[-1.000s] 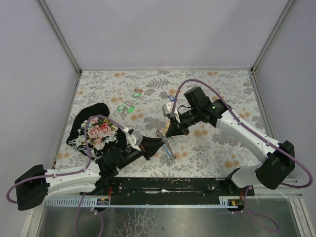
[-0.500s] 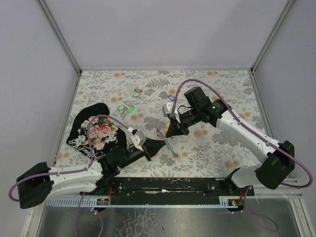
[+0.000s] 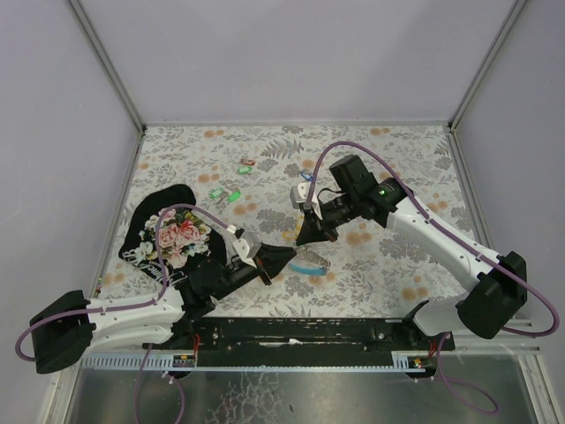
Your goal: Remove the keys from the keyring
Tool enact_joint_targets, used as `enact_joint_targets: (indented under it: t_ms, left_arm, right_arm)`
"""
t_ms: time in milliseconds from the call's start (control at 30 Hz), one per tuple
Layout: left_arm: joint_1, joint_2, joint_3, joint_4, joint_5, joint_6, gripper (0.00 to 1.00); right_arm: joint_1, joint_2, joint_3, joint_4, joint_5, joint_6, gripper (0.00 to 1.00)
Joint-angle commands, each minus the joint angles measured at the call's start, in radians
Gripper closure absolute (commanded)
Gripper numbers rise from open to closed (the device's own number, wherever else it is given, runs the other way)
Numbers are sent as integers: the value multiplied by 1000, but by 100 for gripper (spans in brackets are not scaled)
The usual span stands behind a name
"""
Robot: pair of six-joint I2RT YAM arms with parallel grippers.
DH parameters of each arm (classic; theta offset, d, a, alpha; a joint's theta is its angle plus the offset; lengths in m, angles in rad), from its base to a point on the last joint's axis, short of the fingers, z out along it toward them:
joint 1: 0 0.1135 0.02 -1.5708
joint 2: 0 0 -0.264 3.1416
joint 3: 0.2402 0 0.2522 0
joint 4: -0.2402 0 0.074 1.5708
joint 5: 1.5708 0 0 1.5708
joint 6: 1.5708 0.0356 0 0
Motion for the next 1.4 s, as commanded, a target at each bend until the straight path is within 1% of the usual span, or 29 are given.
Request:
enact_joint_targets:
  t_ms: [0,300,667,1167,1267,1367]
  left_arm:
    - [6,-10,28,31,-31,4,87]
    - [6,14,52,16,-59,4,86]
    - [6,-6,49,-2,-164,-16,83]
    - [6,-11,41,1,-168,-30,82]
    - [5,-11,39,0,-166,-29,86]
    - [6,-14,42,-2,-158,-26,100]
  right_arm:
    - [9,-20,18,42,-49,17,100]
    - [9,-18,9,48,-55,24,100]
    - [9,-24,-6,67,-33,40,100]
    - [9,-23,-12,93,-13,70,100]
    - [9,-23,-14,94,-11,69,100]
    - [9,-26,-17,94,-2,66,100]
